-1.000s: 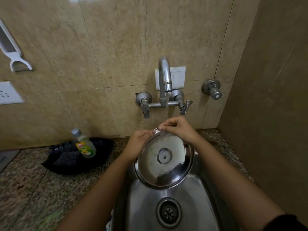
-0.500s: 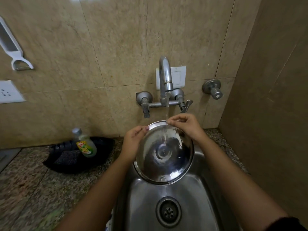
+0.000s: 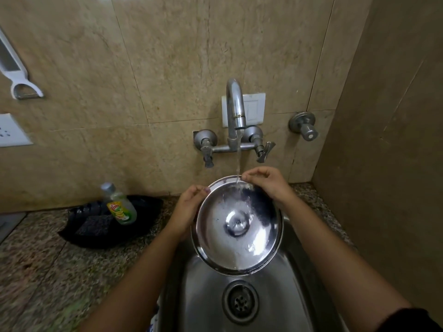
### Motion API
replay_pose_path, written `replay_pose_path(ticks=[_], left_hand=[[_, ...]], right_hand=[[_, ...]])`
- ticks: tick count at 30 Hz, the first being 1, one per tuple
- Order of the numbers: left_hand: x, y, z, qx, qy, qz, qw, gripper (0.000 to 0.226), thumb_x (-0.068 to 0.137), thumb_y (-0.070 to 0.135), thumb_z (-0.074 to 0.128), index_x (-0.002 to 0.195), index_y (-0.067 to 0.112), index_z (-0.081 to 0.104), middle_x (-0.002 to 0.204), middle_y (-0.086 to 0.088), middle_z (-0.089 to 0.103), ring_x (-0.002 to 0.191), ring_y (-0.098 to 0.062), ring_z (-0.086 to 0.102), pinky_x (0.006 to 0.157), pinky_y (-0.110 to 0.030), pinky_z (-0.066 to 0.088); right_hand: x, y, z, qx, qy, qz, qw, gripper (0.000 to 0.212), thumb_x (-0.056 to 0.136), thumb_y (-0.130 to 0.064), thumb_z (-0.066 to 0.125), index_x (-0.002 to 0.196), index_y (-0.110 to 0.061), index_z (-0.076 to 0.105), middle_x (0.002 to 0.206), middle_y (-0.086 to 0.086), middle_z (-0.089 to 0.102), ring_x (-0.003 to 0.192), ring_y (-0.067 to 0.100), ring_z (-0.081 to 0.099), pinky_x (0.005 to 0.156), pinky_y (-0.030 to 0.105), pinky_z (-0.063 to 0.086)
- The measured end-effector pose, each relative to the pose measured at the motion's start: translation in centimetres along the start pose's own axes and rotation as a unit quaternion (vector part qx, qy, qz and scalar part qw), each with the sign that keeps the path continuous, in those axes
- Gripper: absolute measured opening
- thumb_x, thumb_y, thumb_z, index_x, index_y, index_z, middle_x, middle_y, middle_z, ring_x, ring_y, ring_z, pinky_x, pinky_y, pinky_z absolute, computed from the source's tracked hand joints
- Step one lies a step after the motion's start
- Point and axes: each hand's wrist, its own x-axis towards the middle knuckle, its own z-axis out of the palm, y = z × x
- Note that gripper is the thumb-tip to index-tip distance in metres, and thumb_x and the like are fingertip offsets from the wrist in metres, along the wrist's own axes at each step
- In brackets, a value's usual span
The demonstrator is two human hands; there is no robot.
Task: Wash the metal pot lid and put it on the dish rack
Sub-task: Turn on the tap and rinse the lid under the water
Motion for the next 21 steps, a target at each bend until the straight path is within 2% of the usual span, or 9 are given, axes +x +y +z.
replay_pose_path(ticks=[4, 8, 11, 13, 15, 17, 19, 21], left_hand=[[0.4, 0.4, 0.8, 0.159, -0.062, 0.014, 0.985, 0.021, 0.093, 0.031, 0.054, 0.081, 0.014, 0.057, 0.072, 0.001, 0.061, 0.065, -0.011, 0.056, 0.062, -0.024, 0.046], [0.5, -0.6, 0.6, 0.136, 0.006, 0.060, 0.989, 0.023, 0.094, 0.025, 0.054, 0.079, 0.008, 0.056, 0.072, -0.004, 0.059, 0.067, -0.014, 0.055, 0.063, -0.024, 0.047], [0.4, -2.5, -0.1, 0.029, 0.088, 0.015, 0.996, 0.020, 0.092, 0.020, 0.054, 0.079, 0.007, 0.061, 0.079, -0.011, 0.063, 0.074, -0.022, 0.058, 0.072, -0.034, 0.048], [0.1, -3.4, -0.3, -0.033, 0.139, -0.016, 0.990, 0.019, 0.092, 0.017, 0.053, 0.081, 0.004, 0.063, 0.076, -0.009, 0.064, 0.072, -0.023, 0.058, 0.070, -0.036, 0.047], [-0.1, -4.0, 0.0, -0.060, 0.160, -0.027, 0.985, 0.019, 0.092, 0.015, 0.053, 0.087, 0.000, 0.063, 0.076, -0.009, 0.063, 0.071, -0.021, 0.056, 0.069, -0.034, 0.047], [-0.2, -4.2, 1.0, -0.079, 0.141, -0.026, 0.986, 0.018, 0.092, 0.013, 0.052, 0.089, -0.001, 0.064, 0.079, -0.012, 0.063, 0.073, -0.022, 0.056, 0.072, -0.035, 0.046], [-0.4, -4.2, 2.2, -0.102, 0.122, -0.025, 0.987, 0.018, 0.092, 0.011, 0.051, 0.086, 0.002, 0.066, 0.080, -0.013, 0.064, 0.075, -0.023, 0.058, 0.075, -0.035, 0.047], [-0.2, -4.3, 2.6, -0.112, 0.134, -0.007, 0.984, 0.022, 0.094, 0.009, 0.047, 0.090, 0.002, 0.067, 0.082, -0.010, 0.068, 0.075, -0.018, 0.063, 0.075, -0.030, 0.051]], right_hand=[[0.0, -0.2, 2.8, -0.039, -0.068, -0.032, 0.996, 0.007, 0.073, -0.006, 0.077, 0.078, -0.008, 0.074, 0.069, -0.003, 0.072, 0.069, 0.008, 0.067, 0.069, 0.022, 0.053], [0.5, 0.3, 2.6, -0.042, -0.039, -0.045, 0.997, 0.010, 0.074, -0.012, 0.078, 0.082, -0.008, 0.074, 0.078, 0.006, 0.072, 0.076, 0.016, 0.066, 0.076, 0.031, 0.053], [-0.4, 2.3, 1.4, -0.131, 0.077, -0.050, 0.987, 0.013, 0.086, -0.024, 0.066, 0.094, -0.017, 0.074, 0.089, -0.002, 0.072, 0.085, 0.014, 0.066, 0.080, 0.034, 0.053], [-1.6, 3.8, 0.6, -0.236, 0.176, -0.047, 0.955, 0.020, 0.093, -0.029, 0.056, 0.100, -0.018, 0.071, 0.094, 0.000, 0.073, 0.088, 0.019, 0.066, 0.075, 0.037, 0.053], [-2.2, 4.5, 1.1, -0.404, 0.206, -0.036, 0.890, 0.025, 0.095, -0.023, 0.047, 0.112, -0.015, 0.064, 0.110, 0.006, 0.068, 0.103, 0.025, 0.061, 0.084, 0.038, 0.048], [-2.2, 4.6, 3.3, -0.511, 0.189, -0.070, 0.836, 0.041, 0.095, -0.024, 0.041, 0.135, -0.015, 0.047, 0.137, 0.005, 0.053, 0.128, 0.024, 0.046, 0.105, 0.042, 0.033], [-2.4, 4.3, 6.6, -0.533, 0.123, -0.141, 0.825, 0.056, 0.095, -0.035, 0.031, 0.148, -0.016, 0.026, 0.155, 0.001, 0.030, 0.144, 0.021, 0.025, 0.117, 0.047, 0.012], [-3.6, 4.5, 9.1, -0.530, 0.002, -0.198, 0.825, 0.059, 0.096, -0.035, 0.027, 0.151, -0.017, 0.014, 0.160, 0.000, 0.014, 0.148, 0.018, 0.009, 0.118, 0.038, 0.000]])
